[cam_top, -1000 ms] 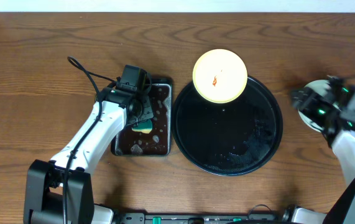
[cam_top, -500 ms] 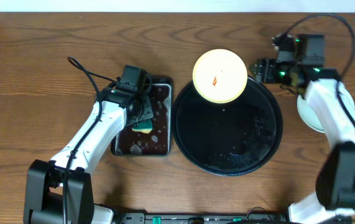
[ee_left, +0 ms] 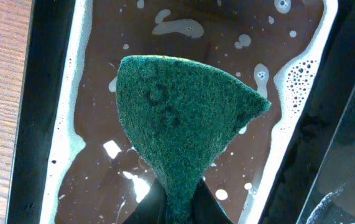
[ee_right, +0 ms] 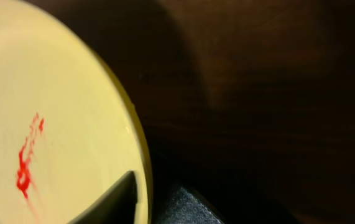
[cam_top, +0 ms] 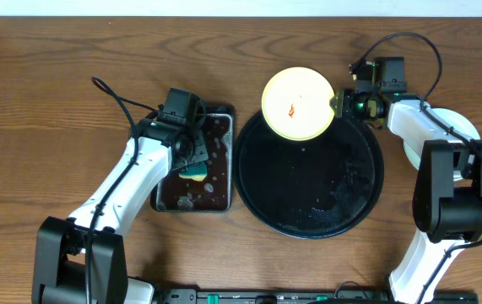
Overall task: Clean dirty plates on tray and stack at the side
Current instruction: 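Move the right gripper to the yellow plate rim and grasp it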
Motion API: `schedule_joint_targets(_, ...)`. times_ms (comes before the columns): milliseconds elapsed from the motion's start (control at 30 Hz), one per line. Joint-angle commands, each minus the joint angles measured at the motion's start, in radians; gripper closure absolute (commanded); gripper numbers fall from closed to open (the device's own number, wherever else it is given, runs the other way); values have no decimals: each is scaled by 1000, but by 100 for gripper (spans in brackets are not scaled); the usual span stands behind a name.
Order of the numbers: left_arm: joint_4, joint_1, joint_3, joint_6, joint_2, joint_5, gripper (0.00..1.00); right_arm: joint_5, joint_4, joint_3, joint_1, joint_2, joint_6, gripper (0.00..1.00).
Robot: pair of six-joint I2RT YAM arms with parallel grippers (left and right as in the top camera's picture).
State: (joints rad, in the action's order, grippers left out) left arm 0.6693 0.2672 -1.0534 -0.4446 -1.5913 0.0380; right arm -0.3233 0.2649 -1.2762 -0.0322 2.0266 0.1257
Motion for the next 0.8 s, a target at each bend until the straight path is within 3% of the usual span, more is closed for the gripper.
schedule_joint_targets(0,-1,-4,3,6,14,-13,92,-18,11,-5,-34,21,24,73)
schedule_joint_targets(300,-1,-4,3,6,14,-13,92,-24,97,5,-35,21,27,71)
schedule_joint_targets(367,-1,-4,3,6,14,-13,92,-24,106,15,-35,21,27,75)
schedule_joint_targets(567,-1,-4,3,6,14,-13,92,-24,105,25,-34,21,27,99)
schedule_joint_targets(767,0,-4,3,6,14,-13,92,-24,206,25,-33,-31,20,99)
